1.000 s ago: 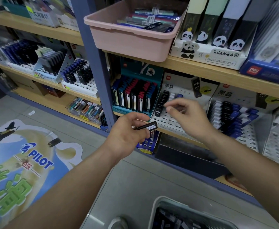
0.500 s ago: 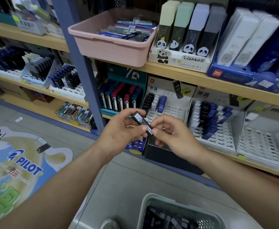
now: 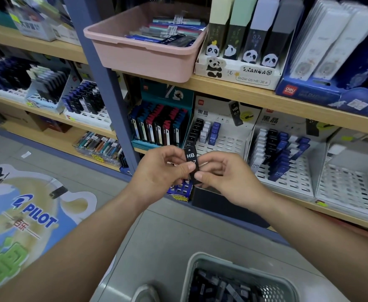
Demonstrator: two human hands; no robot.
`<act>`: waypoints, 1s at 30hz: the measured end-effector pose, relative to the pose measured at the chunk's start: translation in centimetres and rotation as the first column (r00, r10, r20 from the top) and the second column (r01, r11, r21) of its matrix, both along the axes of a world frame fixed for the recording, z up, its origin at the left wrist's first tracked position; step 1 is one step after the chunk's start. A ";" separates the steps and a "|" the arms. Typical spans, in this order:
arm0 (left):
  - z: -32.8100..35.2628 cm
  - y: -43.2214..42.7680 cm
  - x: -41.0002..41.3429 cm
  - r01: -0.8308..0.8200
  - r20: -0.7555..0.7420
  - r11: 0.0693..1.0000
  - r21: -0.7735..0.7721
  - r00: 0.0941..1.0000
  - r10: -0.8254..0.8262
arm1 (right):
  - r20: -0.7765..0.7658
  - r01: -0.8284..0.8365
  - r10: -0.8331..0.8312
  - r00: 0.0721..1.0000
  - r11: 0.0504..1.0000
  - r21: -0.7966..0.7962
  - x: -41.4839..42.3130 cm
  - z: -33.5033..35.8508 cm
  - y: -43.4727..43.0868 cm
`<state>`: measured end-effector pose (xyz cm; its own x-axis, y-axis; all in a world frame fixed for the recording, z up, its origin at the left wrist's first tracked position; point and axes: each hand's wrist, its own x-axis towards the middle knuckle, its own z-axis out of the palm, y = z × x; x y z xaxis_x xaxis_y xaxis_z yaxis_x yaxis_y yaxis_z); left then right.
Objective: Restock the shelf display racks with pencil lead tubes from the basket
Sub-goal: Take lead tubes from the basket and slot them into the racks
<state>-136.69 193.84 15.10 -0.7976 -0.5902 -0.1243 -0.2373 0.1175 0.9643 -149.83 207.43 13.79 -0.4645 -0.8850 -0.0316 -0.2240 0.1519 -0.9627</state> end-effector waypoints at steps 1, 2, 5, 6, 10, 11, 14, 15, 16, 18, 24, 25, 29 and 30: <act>-0.1 0.0 0.0 -0.005 0.008 1.000 -0.006 1.000 0.005 | -0.016 0.006 -0.006 1.000 1.000 0.002 -0.1 0.0 0.0; -0.1 0.0 0.0 -0.009 0.020 1.000 -0.014 1.000 0.010 | -0.032 0.024 -0.024 0.999 1.000 -0.005 -0.1 0.2 0.0; -0.4 -0.1 -0.2 -0.003 0.056 0.998 -0.061 0.998 0.006 | -0.002 0.077 -0.077 0.997 0.994 -0.078 -0.3 0.8 -0.4; -0.4 0.0 -0.2 0.004 0.063 0.997 -0.078 0.998 0.001 | -0.011 0.066 -0.067 0.998 0.993 -0.098 -0.3 1.1 -0.7; -0.3 -0.2 -0.1 -0.002 0.092 0.991 -0.135 0.996 0.014 | -0.191 0.008 -0.020 0.981 0.998 -0.067 -1.0 1.4 -2.1; -0.4 -0.5 0.1 -0.006 0.111 0.985 -0.170 0.993 0.025 | -0.220 0.028 -0.040 0.975 0.998 -0.054 -1.5 1.2 -2.5; -0.5 -1.5 0.9 0.063 0.252 0.948 -0.313 0.968 0.019 | -0.309 0.178 -0.187 0.933 0.982 -0.059 -3.5 -0.1 -3.9; -0.5 -1.8 1.3 0.098 0.300 0.932 -0.349 0.954 0.012 | -0.338 0.229 -0.236 0.911 0.972 -0.061 -4.2 -0.6 -4.4; -0.6 -2.0 1.7 0.130 0.336 0.915 -0.381 0.942 0.007 | -0.371 0.266 -0.268 0.889 0.962 -0.060 -4.7 -1.2 -5.0; -0.8 -2.2 2.3 0.177 0.381 0.888 -0.423 0.924 -0.003 | -0.436 0.308 -0.299 0.849 0.950 -0.052 -5.3 -2.4 -6.1; -1.3 -2.7 2.7 0.229 0.432 0.877 -0.423 0.902 -0.027 | -0.514 0.340 -0.321 0.795 0.939 -0.061 -5.5 -5.0 -8.0; -1.3 -2.7 2.6 0.228 0.430 0.881 -0.415 0.902 -0.031 | -0.529 0.336 -0.320 0.786 0.939 -0.069 -5.5 -5.1 -8.0; -1.3 -2.5 2.2 0.220 0.407 0.905 -0.364 0.912 -0.058 | -0.655 0.284 -0.267 0.707 0.955 -0.083 -5.7 -5.2 -7.7; -1.3 -2.4 2.1 0.218 0.402 0.910 -0.354 0.913 -0.062 | -0.688 0.259 -0.250 0.682 0.961 -0.093 -5.7 -5.2 -7.7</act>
